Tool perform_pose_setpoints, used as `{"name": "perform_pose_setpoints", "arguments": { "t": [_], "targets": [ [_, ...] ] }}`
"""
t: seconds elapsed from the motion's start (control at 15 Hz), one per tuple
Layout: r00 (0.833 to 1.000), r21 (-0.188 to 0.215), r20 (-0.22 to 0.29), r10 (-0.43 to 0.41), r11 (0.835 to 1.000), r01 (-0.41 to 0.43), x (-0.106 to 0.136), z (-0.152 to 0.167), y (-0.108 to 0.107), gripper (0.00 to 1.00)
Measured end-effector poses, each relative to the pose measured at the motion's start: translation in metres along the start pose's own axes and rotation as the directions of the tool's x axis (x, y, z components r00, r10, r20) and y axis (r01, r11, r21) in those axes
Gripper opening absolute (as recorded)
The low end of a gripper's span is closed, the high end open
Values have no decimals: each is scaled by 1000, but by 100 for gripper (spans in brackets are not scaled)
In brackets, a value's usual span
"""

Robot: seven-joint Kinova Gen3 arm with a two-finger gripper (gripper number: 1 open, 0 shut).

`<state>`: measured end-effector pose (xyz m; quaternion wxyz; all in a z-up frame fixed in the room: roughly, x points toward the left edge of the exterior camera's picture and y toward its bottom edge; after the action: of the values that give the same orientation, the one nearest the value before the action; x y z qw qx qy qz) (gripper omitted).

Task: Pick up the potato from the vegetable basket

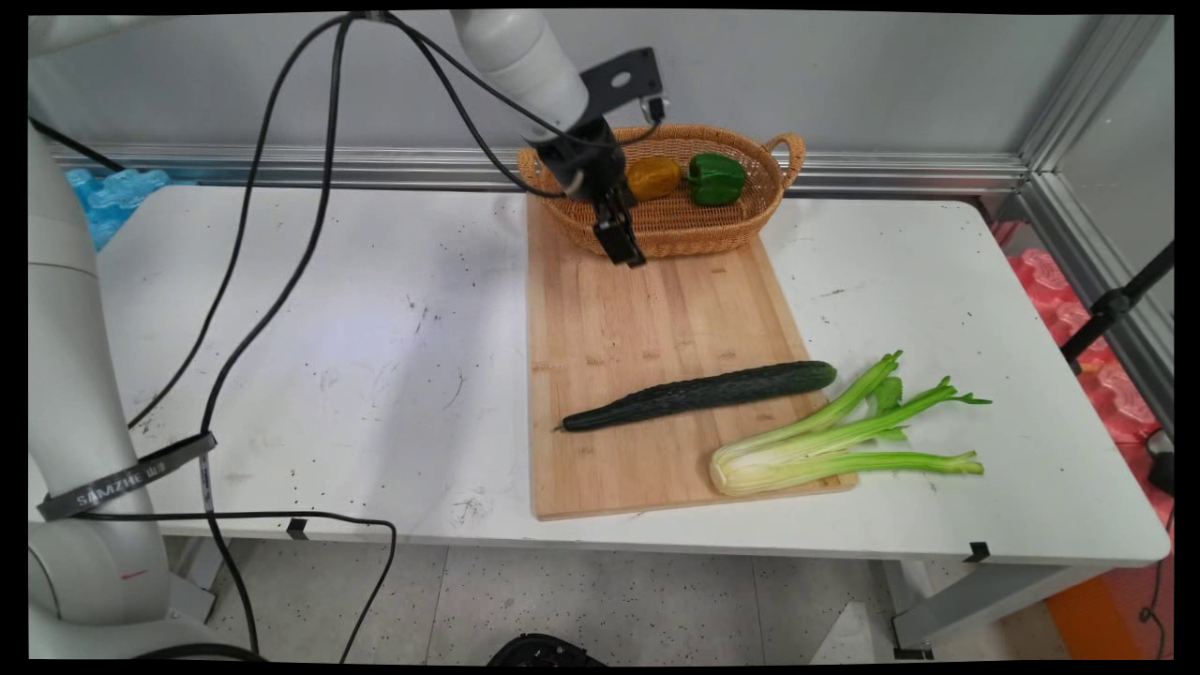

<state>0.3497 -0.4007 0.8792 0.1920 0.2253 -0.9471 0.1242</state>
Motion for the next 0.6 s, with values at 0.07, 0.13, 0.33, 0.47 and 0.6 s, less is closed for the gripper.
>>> {"name": "perform_pose_setpoints", "arguments": {
  "t": [0.07,0.13,0.33,0.47,0.6],
  "targets": [
    [1000,8,2,0,1000,0,-2,-1,-5,100],
    [1000,20,3,1,1000,-1,-4,-2,-13,100],
    [1000,63,-6,0,998,1,-7,-4,-42,100],
    [1000,90,-23,-9,996,11,-5,-3,-61,100],
    [999,109,-41,-17,994,22,-2,-1,-77,100]
  ]
}}
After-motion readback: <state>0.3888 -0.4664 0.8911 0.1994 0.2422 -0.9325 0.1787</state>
